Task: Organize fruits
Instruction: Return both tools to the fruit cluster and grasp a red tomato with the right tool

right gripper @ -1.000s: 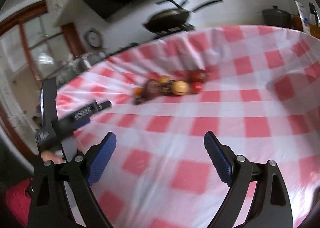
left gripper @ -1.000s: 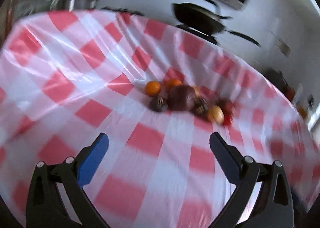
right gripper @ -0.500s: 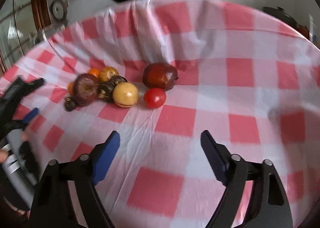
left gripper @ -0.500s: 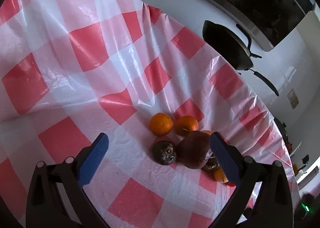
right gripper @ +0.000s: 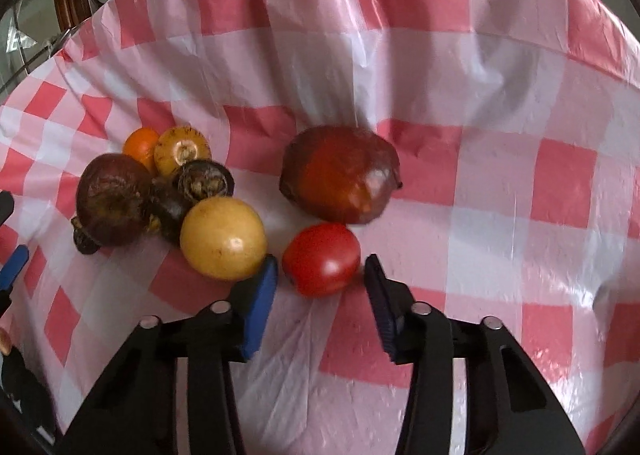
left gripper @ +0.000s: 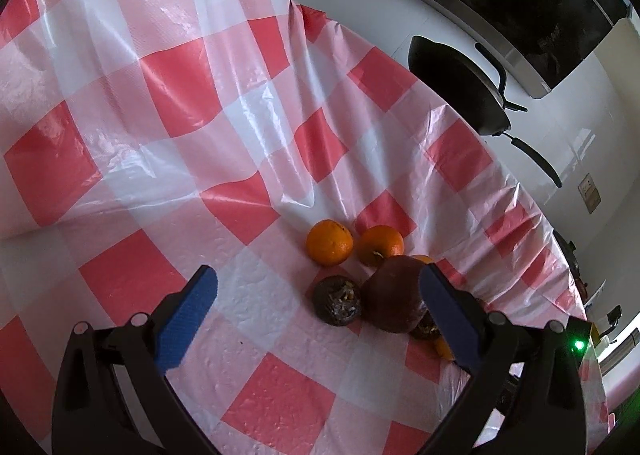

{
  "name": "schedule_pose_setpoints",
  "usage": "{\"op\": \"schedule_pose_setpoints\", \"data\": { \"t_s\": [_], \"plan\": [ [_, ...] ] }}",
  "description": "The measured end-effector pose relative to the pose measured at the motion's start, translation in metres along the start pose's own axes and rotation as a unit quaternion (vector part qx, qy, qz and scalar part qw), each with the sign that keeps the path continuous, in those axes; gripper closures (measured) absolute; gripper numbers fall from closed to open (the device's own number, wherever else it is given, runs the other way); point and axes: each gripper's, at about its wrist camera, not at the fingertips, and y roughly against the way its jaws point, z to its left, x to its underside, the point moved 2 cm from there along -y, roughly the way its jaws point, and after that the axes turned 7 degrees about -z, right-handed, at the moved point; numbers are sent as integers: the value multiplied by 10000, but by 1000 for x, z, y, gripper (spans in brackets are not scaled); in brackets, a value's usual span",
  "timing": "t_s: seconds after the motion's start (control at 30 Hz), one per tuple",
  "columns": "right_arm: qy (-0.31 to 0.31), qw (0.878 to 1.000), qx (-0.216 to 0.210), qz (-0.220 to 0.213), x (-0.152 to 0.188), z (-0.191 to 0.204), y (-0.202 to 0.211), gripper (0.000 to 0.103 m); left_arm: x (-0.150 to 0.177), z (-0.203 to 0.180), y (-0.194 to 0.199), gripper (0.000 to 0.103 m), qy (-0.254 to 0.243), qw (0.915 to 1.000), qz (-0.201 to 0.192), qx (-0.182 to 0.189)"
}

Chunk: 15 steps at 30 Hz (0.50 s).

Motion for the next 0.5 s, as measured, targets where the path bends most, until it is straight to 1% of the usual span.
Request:
{"op": "schedule_pose_setpoints", "data": {
  "t_s": [0.03, 0.07, 0.17, 0.23, 0.3, 0.33, 0.37, 0.4, 0.43, 0.5],
  "plan": [
    [-29, 10000, 7, 17, -1, 0, -2, 63, 0, 0, 0, 2, 8, 10000, 3, 1],
    [-44, 10000, 25, 4, -1, -1, -1, 66, 0, 0, 0, 2, -1, 10000, 6, 1],
    [-282, 9996, -40, -66, 4, -4, 6, 67, 1, -1, 0, 2, -43, 10000, 43, 4],
    [-642, 9977, -120, -198, 5, -10, 15, 67, 2, -3, 1, 2, -128, 9999, 52, 6],
    [-1105, 9927, -301, -381, 12, -15, 27, 67, 3, -8, 2, 2, -262, 9996, 49, 33],
    [-1293, 9897, -361, -489, 15, -17, 33, 67, 5, -12, 2, 2, -366, 9993, 72, 53],
    [-1573, 9843, -478, -645, 20, -20, 39, 67, 7, -17, 1, 2, -490, 9987, 101, 81],
    [-1777, 9798, -574, -720, 24, -23, 43, 67, 10, -25, 1, 2, -699, 9974, 127, 110],
    [-1994, 9747, -667, -760, 28, -27, 44, 67, 13, -32, 0, 2, -899, 9958, 145, 125],
    [-2146, 9708, -732, -781, 31, -30, 43, 67, 18, -45, -7, 2, -1278, 9914, 236, 121]
  ]
}}
